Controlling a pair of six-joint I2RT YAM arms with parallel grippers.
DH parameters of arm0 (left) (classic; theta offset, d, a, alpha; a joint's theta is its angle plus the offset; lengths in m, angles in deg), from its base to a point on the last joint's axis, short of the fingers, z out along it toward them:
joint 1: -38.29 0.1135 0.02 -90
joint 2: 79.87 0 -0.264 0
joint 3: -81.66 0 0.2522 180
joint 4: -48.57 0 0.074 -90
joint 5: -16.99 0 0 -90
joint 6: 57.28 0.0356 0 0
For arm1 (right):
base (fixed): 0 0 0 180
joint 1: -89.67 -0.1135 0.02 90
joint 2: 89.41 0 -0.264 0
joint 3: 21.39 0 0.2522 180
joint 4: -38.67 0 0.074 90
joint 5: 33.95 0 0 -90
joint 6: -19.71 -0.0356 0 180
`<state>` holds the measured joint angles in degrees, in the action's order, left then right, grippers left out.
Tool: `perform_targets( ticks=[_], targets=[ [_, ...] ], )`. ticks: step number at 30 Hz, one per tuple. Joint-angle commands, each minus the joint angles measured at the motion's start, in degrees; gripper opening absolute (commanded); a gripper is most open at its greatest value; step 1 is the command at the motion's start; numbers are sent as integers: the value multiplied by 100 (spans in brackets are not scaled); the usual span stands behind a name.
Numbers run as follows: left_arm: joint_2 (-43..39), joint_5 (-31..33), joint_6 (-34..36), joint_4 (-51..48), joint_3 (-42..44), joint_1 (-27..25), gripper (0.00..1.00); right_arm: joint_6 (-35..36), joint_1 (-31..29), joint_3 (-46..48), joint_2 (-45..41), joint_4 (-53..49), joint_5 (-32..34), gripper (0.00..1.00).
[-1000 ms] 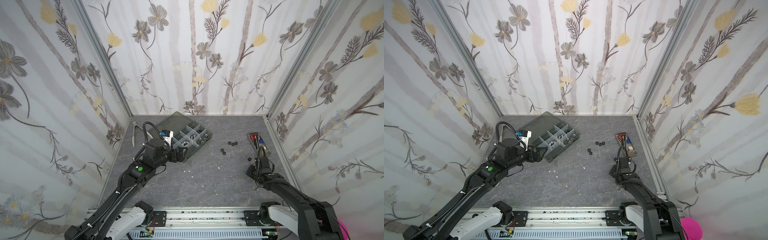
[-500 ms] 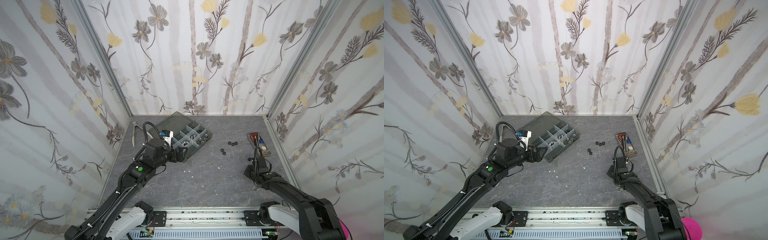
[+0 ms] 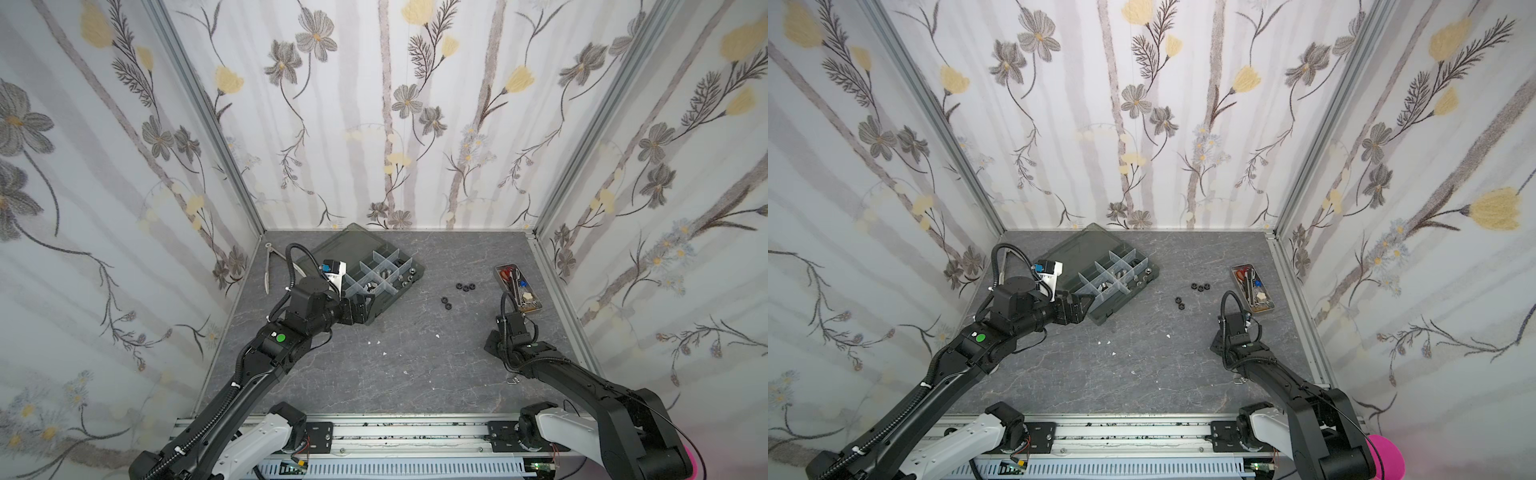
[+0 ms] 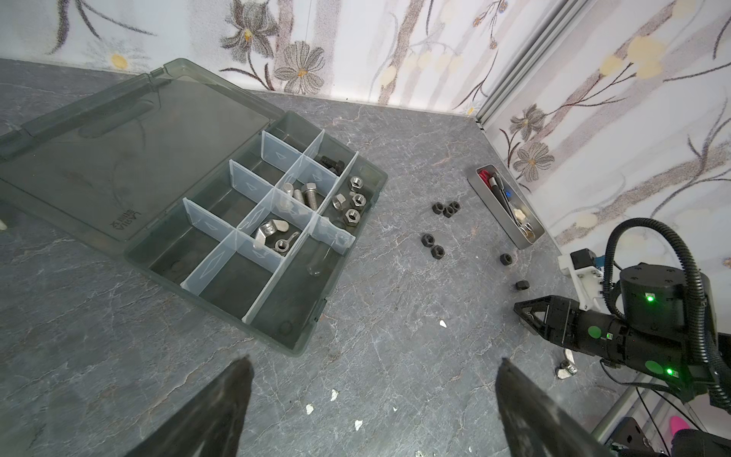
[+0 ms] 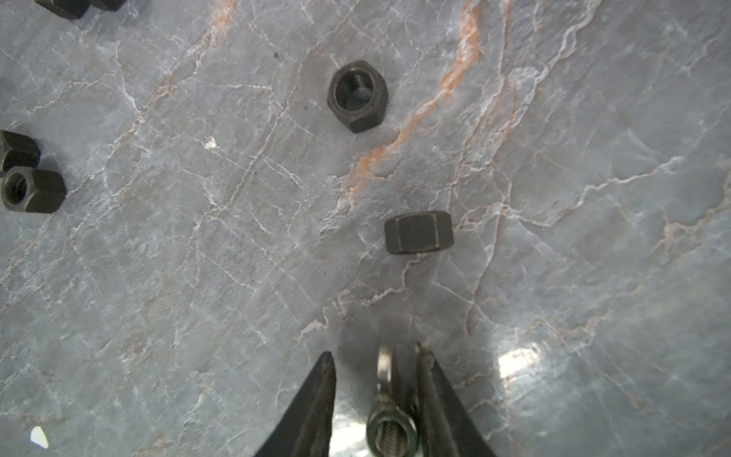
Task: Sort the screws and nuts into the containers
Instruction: 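Lift the wing nut off the table with the right gripper, then carry the wing nut toward the organizer with the right gripper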
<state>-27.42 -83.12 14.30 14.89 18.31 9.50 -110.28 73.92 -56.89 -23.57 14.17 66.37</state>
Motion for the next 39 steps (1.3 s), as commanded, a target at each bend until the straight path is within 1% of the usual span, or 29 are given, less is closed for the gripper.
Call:
perform_targets(
  ticks=[1,8,17,18,21,25,28,33,39],
  targets=[
    [-2,53,28,89,18,10,96,-152,-108,-23,34,-519,72,36],
    [-4,46,31,85,5,6,95,-284,-303,-84,30,-727,247,33],
    [-16,73,22,95,19,12,95,-310,-345,-76,49,-675,306,25],
    [-18,71,22,95,26,6,96,-308,-348,-73,58,-651,302,23],
    [-11,79,23,100,27,6,96,-302,-356,-71,85,-590,259,14],
    [-14,105,22,95,39,6,95,-276,-360,-95,57,-594,247,7],
    [4,114,22,94,37,5,95,-235,-352,-154,-47,-663,259,6],
    [20,153,22,94,41,6,95,-76,-367,-370,-231,-797,190,6],
    [7,228,48,103,50,6,96,172,-385,-762,-256,-597,-303,6]
  ],
)
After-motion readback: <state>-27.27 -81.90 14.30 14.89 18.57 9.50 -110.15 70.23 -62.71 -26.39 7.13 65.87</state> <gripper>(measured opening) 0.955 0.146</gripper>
